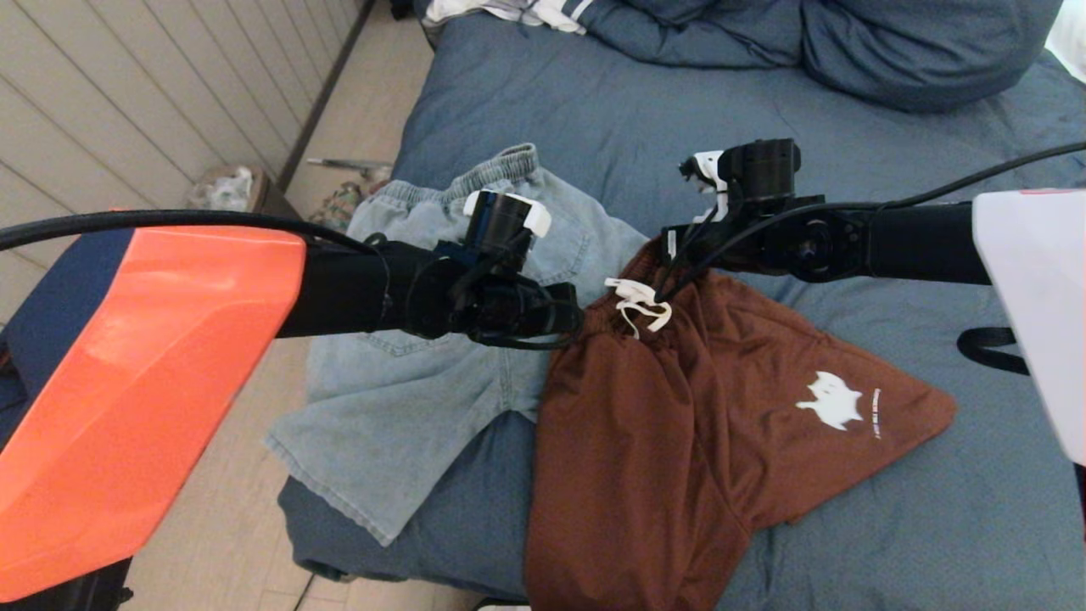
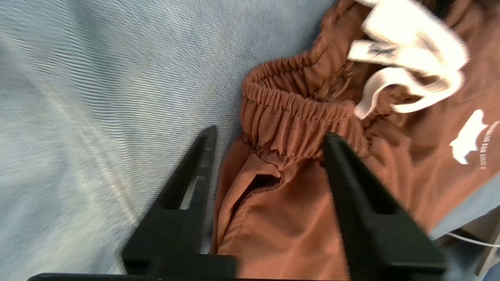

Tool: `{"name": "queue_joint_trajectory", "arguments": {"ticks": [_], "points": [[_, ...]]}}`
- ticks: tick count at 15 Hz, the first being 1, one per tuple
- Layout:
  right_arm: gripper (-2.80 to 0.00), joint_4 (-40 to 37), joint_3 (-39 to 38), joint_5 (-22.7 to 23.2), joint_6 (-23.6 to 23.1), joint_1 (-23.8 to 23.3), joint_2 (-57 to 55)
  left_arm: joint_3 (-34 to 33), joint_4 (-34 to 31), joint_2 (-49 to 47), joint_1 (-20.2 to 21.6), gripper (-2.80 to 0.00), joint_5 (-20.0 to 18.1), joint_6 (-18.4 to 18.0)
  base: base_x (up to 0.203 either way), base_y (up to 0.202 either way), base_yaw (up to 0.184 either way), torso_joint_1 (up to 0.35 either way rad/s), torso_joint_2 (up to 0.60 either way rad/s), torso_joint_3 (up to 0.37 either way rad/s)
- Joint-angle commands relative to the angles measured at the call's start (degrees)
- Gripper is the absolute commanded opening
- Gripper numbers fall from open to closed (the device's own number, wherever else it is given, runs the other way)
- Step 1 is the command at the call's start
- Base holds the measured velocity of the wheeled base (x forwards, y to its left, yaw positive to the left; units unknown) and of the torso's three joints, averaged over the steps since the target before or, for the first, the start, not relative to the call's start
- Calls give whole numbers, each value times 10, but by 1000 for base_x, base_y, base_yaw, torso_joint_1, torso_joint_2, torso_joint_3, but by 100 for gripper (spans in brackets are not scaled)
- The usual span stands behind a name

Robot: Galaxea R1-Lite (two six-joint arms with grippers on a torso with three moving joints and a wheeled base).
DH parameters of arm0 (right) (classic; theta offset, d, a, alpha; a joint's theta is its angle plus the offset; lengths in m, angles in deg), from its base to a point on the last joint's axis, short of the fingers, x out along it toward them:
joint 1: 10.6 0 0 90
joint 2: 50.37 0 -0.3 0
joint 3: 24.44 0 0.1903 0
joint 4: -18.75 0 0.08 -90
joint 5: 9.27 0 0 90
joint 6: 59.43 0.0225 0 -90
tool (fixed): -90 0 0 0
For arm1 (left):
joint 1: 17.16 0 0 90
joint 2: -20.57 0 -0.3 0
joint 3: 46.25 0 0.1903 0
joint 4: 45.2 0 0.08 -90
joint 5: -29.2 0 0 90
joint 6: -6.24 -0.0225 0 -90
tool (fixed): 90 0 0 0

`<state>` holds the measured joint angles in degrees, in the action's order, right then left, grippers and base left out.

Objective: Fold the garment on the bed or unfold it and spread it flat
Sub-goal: Unford the brown shorts

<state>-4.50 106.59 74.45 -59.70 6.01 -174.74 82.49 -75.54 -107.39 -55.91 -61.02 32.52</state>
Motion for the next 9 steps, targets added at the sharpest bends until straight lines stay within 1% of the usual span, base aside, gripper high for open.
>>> {"name": "queue_joint_trajectory", "arguments": {"ticks": [1, 9], "points": [[-280, 1, -12, 0, 0, 0, 10, 5, -1, -30, 1, 0, 0, 2, 0, 0, 0, 0, 0, 0], [-280, 1, -14, 0, 0, 0, 14, 8, 0, -47, -18, 0, -1, 2, 0, 0, 0, 0, 0, 0]]}}
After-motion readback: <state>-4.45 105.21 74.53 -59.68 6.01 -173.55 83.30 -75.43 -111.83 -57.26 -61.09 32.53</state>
